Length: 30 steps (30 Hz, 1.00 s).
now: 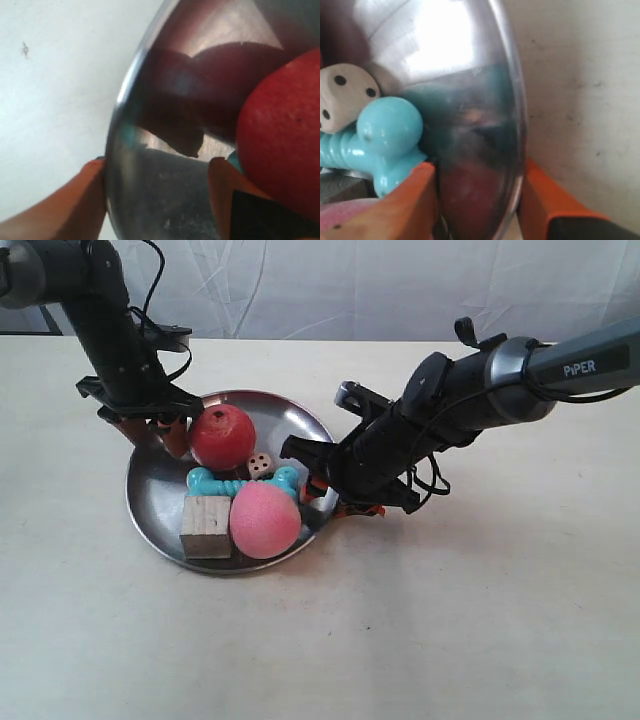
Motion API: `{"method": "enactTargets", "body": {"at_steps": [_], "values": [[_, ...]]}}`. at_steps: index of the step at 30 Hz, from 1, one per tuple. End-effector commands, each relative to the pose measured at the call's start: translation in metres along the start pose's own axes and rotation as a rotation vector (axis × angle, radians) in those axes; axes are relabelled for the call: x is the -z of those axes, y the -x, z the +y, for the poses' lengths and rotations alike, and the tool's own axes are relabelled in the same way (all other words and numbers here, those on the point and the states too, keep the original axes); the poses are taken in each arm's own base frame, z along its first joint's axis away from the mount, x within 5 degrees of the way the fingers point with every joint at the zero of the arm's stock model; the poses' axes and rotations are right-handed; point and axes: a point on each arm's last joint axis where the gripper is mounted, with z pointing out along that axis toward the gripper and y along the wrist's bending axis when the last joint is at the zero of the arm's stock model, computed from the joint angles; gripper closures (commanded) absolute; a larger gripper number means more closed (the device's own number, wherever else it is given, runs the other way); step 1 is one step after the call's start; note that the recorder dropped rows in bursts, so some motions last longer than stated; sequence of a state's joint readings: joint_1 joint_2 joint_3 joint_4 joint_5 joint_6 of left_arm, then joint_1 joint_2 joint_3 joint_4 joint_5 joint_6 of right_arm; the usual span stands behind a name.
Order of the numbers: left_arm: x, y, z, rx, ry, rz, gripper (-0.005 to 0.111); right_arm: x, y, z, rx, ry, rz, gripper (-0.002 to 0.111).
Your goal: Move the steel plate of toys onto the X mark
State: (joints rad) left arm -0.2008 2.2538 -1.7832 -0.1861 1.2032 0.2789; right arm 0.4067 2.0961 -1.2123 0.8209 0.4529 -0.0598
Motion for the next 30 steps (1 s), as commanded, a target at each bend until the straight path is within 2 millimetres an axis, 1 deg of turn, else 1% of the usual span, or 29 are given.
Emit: {"method": "enactTargets", "body": {"at_steps": [1, 8, 11, 12, 14, 15, 16, 17, 18, 19, 20, 21, 22, 23, 24, 25, 26, 27, 28, 29, 30], "values": [[0.005, -0.002, -0.002, 0.041, 0.039, 0.015, 0.051, -0.001, -0.002, -0.001, 0.012, -0.003, 0.017, 0.060], [0.006, -0.002, 0.001, 0.051, 0.069, 0.021, 0.051, -0.001, -0.002, -0.004, 0.044, -0.043, 0.027, 0.060], [0.007, -0.004, 0.006, 0.071, 0.089, 0.022, 0.051, 0.001, -0.002, -0.008, 0.069, -0.089, 0.026, 0.060], [0.011, -0.005, 0.009, 0.083, 0.092, 0.014, 0.051, 0.003, -0.001, -0.008, 0.075, -0.102, 0.018, 0.060], [0.022, -0.006, 0.016, 0.104, 0.103, -0.023, 0.052, 0.013, 0.004, -0.007, 0.098, -0.138, -0.040, 0.066], [0.033, -0.009, 0.022, 0.119, 0.108, -0.045, 0.055, 0.027, 0.009, -0.002, 0.137, -0.154, -0.092, 0.078], [0.042, -0.011, 0.026, 0.128, 0.112, -0.065, 0.062, 0.037, 0.012, 0.001, 0.167, -0.161, -0.128, 0.088], [0.055, -0.015, 0.029, 0.140, 0.118, -0.090, 0.075, 0.053, 0.015, 0.007, 0.223, -0.170, -0.170, 0.102], [0.070, -0.019, 0.031, 0.150, 0.124, -0.123, 0.086, 0.069, 0.016, 0.012, 0.286, -0.180, -0.203, 0.109], [0.088, -0.023, 0.032, 0.151, 0.130, -0.167, 0.102, 0.090, 0.017, 0.018, 0.351, -0.193, -0.238, 0.108], [0.109, -0.029, 0.030, 0.139, 0.127, -0.226, 0.106, 0.110, 0.016, 0.024, 0.405, -0.205, -0.273, 0.108], [0.137, -0.037, 0.023, 0.115, 0.100, -0.304, 0.106, 0.139, 0.012, 0.030, 0.448, -0.217, -0.306, 0.108], [0.154, -0.043, 0.016, 0.094, 0.083, -0.353, 0.106, 0.155, 0.008, 0.034, 0.462, -0.217, -0.325, 0.108], [0.184, -0.055, 0.001, 0.043, 0.045, -0.450, 0.106, 0.185, -0.002, 0.038, 0.476, -0.202, -0.364, 0.108], [0.200, -0.063, -0.009, 0.015, 0.022, -0.513, 0.106, 0.201, -0.009, 0.039, 0.486, -0.186, -0.395, 0.108], [0.226, -0.081, -0.029, -0.040, -0.037, -0.619, 0.106, 0.230, -0.026, 0.039, 0.484, -0.132, -0.462, 0.108], [0.239, -0.093, -0.040, -0.081, -0.072, -0.678, 0.106, 0.242, -0.036, 0.036, 0.487, -0.114, -0.491, 0.108], [0.258, -0.120, -0.060, -0.148, -0.115, -0.781, 0.107, 0.260, -0.057, 0.026, 0.493, -0.091, -0.532, 0.108], [0.265, -0.133, -0.070, -0.180, -0.129, -0.828, 0.107, 0.268, -0.069, 0.020, 0.496, -0.079, -0.553, 0.108], [0.271, -0.158, -0.084, -0.219, -0.123, -0.903, 0.107, 0.277, -0.090, 0.006, 0.502, -0.056, -0.592, 0.108], [0.270, -0.170, -0.090, -0.236, -0.105, -0.932, 0.107, 0.284, -0.099, 0.001, 0.508, -0.033, -0.632, 0.108]]}}
